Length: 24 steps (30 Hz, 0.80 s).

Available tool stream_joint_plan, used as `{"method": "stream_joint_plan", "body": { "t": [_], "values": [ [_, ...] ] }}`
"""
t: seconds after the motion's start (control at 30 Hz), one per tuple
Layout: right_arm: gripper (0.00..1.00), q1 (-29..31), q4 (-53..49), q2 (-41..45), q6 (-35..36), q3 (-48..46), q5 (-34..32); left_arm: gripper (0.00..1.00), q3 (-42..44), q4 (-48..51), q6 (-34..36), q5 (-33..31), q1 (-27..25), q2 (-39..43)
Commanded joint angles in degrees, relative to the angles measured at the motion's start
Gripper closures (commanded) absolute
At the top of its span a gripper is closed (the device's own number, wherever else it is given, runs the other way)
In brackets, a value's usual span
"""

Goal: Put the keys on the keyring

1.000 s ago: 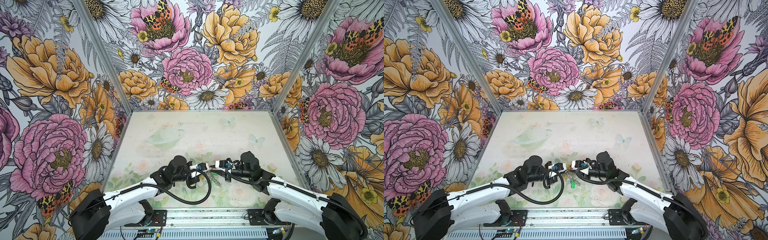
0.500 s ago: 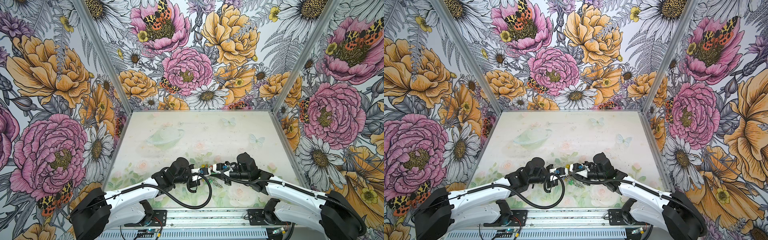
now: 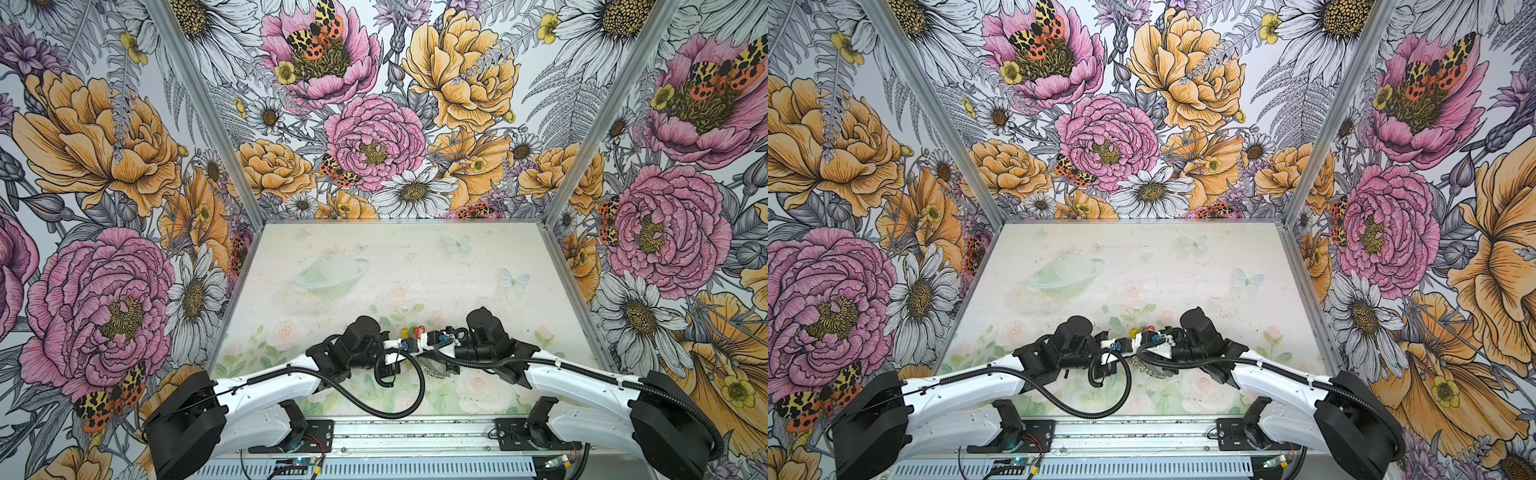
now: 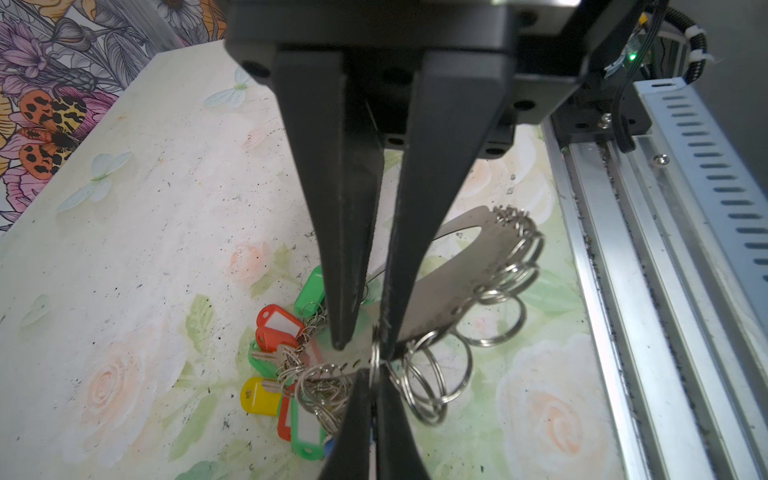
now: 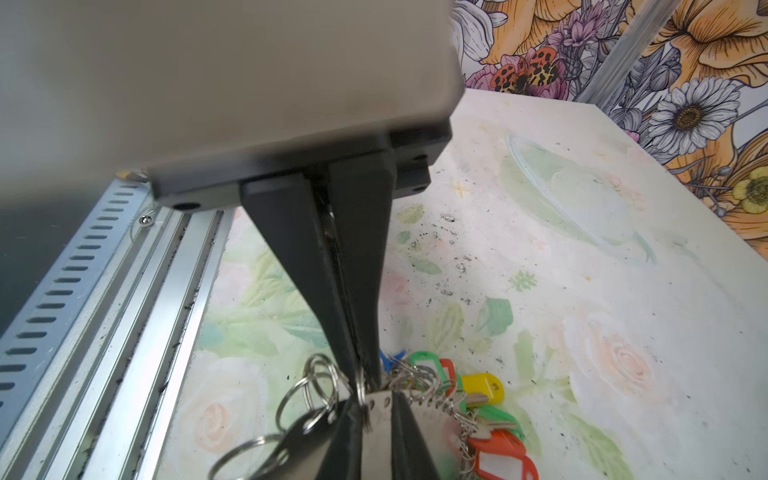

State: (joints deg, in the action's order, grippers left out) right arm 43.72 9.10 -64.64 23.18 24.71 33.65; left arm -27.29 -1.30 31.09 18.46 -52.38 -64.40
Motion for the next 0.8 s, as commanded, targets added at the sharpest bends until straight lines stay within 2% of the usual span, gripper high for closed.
{"method": "stream_joint_plan", "body": {
  "t": [0.0, 0.17, 0.33, 0.5, 0.67, 0.77],
  "values": [
    [0.85, 0.7, 2.5, -0.7, 0.3, 0.8, -0.9, 1.00, -1.3, -2.1, 0.5, 2.8, -0.3, -0.2],
    [0.89, 1.4, 5.2, -2.5, -0.5, 1.0, -0.9, 1.00, -1.6, -2.1, 0.1, 3.3, -0.4, -0.9],
    [1.00, 1.4, 6.6, -3.5, -0.7, 1.0, -1.4, 1.00, -1.3, -2.5, -0.4, 3.0, -0.4, -0.7],
    [1.00, 1.4, 7.8, -0.8, -0.5, -0.4, -3.2, 1.00, -0.1, -4.7, -1.8, 1.9, 0.0, 0.6],
    [1.00, 0.6, 17.1, 2.6, -4.6, -4.5, -1.5, 0.86, 0.9, -6.6, -3.5, 1.8, 0.9, 1.2],
    [1.00, -0.2, 25.3, 2.7, -7.5, -7.3, 1.3, 0.84, 1.2, -7.1, -4.0, 2.1, 1.5, 1.6]
  ]
}}
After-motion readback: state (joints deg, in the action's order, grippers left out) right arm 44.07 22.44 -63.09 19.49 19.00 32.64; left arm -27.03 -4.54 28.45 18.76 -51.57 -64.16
